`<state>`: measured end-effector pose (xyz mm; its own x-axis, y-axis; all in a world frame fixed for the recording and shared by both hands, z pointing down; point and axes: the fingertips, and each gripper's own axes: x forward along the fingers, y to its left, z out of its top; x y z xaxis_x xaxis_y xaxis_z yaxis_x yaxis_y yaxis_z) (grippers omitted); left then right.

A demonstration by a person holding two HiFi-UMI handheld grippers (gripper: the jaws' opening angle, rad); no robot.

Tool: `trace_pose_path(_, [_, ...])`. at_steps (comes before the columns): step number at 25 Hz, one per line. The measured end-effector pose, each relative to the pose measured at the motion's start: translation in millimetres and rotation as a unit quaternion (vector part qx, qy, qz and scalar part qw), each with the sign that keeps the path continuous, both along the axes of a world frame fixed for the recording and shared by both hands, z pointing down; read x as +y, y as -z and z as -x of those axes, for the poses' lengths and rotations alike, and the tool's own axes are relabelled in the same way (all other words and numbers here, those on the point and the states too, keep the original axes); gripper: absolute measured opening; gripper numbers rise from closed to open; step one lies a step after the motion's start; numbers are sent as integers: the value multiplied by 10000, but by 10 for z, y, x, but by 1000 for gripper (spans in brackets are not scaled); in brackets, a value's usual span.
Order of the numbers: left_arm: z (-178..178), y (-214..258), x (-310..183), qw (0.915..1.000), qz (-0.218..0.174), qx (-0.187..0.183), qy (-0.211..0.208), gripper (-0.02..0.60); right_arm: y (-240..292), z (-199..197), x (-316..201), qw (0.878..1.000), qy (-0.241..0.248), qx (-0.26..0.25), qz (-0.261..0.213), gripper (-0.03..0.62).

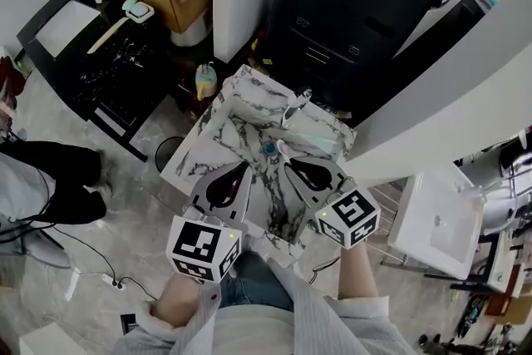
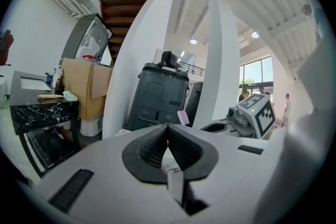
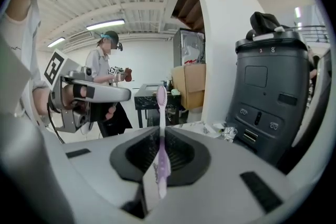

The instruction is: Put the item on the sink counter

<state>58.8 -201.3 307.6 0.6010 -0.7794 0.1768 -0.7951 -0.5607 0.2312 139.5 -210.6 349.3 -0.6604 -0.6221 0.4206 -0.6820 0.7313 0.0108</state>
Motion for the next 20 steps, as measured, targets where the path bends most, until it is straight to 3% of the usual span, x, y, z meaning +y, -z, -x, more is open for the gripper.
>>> trace_pose_path(9, [304, 29, 150, 10000, 23, 30, 20, 17, 94, 377, 233, 9985, -99, -537, 21, 38])
trace_pose_path(20, [917, 37, 787, 9994, 57, 55, -347, 17, 281, 939, 885, 9940, -724, -798, -180, 38])
